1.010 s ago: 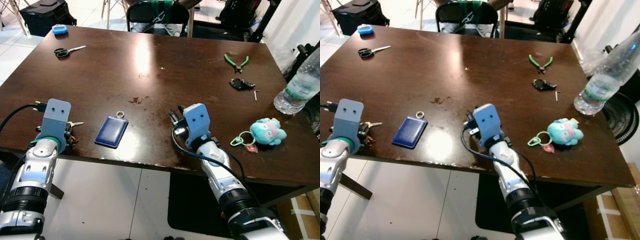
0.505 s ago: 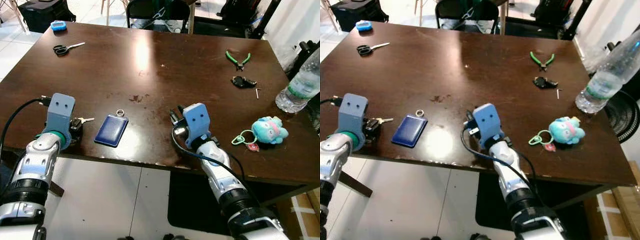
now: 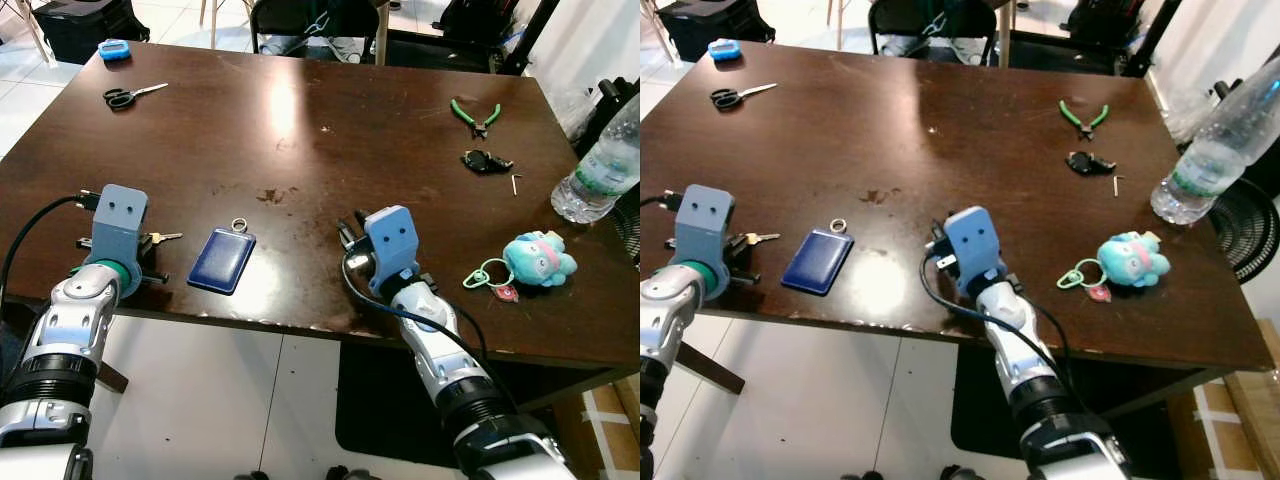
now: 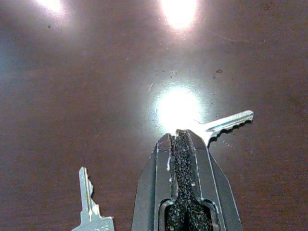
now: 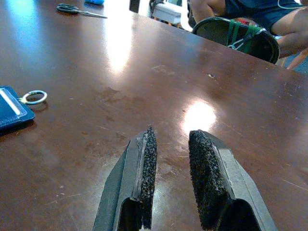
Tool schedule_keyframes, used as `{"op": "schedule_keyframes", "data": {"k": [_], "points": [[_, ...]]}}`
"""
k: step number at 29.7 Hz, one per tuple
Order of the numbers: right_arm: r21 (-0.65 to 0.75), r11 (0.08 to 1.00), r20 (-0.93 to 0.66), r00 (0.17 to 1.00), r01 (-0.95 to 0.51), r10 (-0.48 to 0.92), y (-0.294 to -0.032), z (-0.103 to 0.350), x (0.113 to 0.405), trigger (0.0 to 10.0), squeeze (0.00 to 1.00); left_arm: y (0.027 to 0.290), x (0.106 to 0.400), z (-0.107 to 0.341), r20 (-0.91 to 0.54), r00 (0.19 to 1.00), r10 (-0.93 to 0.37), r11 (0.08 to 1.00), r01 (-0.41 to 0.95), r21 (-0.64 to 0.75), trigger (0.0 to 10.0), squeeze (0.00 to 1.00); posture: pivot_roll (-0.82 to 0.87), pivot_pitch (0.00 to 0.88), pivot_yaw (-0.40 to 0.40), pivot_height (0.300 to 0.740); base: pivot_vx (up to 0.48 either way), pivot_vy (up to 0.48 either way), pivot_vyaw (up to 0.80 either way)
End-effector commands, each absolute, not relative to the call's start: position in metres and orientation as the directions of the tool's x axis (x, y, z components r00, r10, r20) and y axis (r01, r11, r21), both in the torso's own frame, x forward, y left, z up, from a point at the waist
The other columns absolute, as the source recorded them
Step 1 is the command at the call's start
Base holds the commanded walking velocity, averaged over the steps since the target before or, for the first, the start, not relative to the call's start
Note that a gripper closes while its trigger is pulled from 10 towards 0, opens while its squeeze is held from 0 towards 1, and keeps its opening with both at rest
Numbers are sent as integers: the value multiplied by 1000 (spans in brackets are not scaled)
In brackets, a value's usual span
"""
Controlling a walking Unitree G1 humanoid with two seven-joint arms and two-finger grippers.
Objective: Hang keys on a hook
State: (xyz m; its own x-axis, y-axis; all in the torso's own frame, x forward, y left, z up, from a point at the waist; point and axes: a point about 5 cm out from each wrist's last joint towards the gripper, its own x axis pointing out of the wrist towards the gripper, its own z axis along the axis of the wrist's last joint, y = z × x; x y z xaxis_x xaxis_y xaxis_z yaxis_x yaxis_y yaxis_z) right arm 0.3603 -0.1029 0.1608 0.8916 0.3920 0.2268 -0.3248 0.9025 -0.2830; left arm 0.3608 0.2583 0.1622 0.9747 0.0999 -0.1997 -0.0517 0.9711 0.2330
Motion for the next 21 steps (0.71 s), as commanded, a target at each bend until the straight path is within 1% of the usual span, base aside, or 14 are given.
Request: {"op": "schedule_keyframes", "data": {"k": [1, 2, 3, 4, 5, 6, 8, 10, 13, 14, 16, 19, 21], "points": [[-272, 907, 220, 897, -322, 385, -102, 159, 361, 10000, 0, 260, 359, 161, -188, 978, 96, 975, -55, 216, 0, 0, -16, 169, 63, 740, 0, 0, 0], [-272, 907, 219, 897, -322, 384, -102, 158, 361, 10000, 0, 255, 358, 171, -117, 991, 68, 981, -44, 191, 5529, 0, -16, 161, 65, 740, 0, 0, 0], [-272, 907, 219, 897, -322, 384, -102, 158, 361, 10000, 0, 251, 357, 178, -66, 997, 48, 984, -36, 176, 5529, 0, -16, 161, 65, 740, 0, 0, 0], [-272, 907, 219, 897, -322, 384, -102, 158, 361, 10000, 0, 251, 357, 178, -66, 997, 48, 984, -36, 176, 5529, 0, -16, 161, 65, 740, 0, 0, 0], [-271, 907, 217, 897, -323, 385, -101, 156, 360, 10000, 0, 234, 347, 204, 107, 994, 14, 987, -31, 155, 10000, 0, -25, 141, 64, 740, 0, 0, 0], [-271, 907, 217, 897, -323, 385, -101, 156, 360, 10000, 0, 234, 347, 204, 107, 994, 14, 987, -31, 155, 10000, 0, -25, 141, 64, 740, 0, 0, 0], [-271, 906, 216, 897, -325, 386, -101, 155, 359, 10000, 0, 217, 334, 220, 207, 978, -25, 984, -13, 178, 10000, 0, -23, 133, 61, 740, 0, 0, 0], [-271, 906, 216, 897, -325, 386, -101, 155, 359, 10000, 0, 217, 334, 220, 207, 978, -25, 984, -13, 178, 10000, 0, -23, 133, 61, 740, 0, 0, 0], [-269, 905, 211, 897, -329, 389, -100, 152, 358, 10000, 0, 173, 311, 238, 285, 952, -113, 974, 49, 221, 10000, 0, -15, 114, 62, 740, 0, 0, 0], [-270, 905, 209, 897, -330, 390, -100, 152, 358, 10000, 0, 165, 307, 240, 294, 948, -121, 973, 55, 224, 10000, 0, -16, 113, 61, 740, 0, 0, 0], [-270, 904, 208, 897, -331, 391, -99, 151, 358, 10000, 0, 162, 306, 241, 297, 947, -124, 973, 56, 226, 10000, 0, -16, 113, 61, 740, 0, 0, 0], [-270, 904, 207, 897, -331, 391, -99, 151, 359, 10000, 0, 151, 300, 253, 351, 931, -102, 988, 54, 145, 10000, 0, -15, 102, 64, 740, 0, 0, 0], [-271, 904, 206, 897, -331, 390, -99, 151, 359, 10000, 0, 147, 298, 256, 361, 926, -113, 988, 67, 140, 10000, 0, -14, 100, 64, 740, 0, 0, 0]]}}
